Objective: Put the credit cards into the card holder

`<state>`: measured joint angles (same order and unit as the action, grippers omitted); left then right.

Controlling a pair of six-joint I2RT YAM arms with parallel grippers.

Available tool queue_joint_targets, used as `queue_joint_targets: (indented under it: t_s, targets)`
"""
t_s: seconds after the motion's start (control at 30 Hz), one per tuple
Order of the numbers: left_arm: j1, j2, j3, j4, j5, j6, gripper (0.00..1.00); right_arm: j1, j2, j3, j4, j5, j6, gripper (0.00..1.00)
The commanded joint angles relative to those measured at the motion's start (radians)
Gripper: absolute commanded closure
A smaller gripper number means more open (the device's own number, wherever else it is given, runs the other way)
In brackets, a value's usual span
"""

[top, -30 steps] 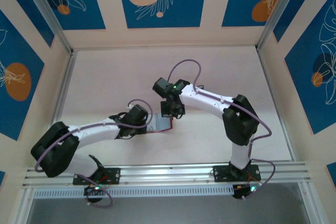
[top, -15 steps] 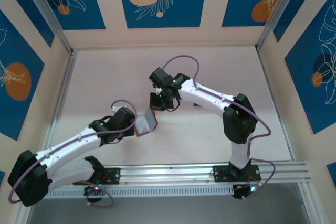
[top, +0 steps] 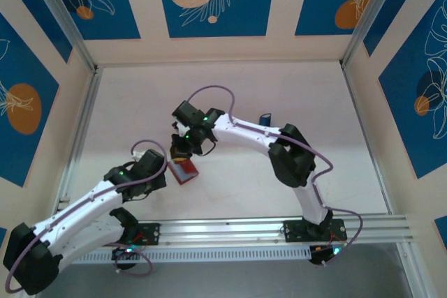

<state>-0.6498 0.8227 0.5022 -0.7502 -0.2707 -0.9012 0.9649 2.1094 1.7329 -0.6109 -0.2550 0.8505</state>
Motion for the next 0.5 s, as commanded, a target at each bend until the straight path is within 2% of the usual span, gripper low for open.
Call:
queue_joint_targets:
  t_s: [0.0, 0.17, 0.33, 0.47]
  targets:
    - [0.012, -0.050, 0.029, -0.078, -0.065, -0.018, 0.99, 0.023, 0.084, 0.032, 0.069, -0.107, 0.021, 0.90]
    - [0.015, -0.023, 0.038, -0.071, -0.064, -0.018, 0.99, -0.009, 0.023, -0.011, 0.098, -0.143, -0.039, 0.69]
    - [0.014, 0.012, 0.054, -0.007, -0.046, 0.015, 0.98, -0.093, -0.143, -0.149, 0.094, -0.154, -0.081, 0.60]
    - [0.014, 0.057, 0.097, 0.018, -0.044, 0.039, 0.97, -0.165, -0.245, -0.251, 0.074, -0.154, -0.118, 0.58]
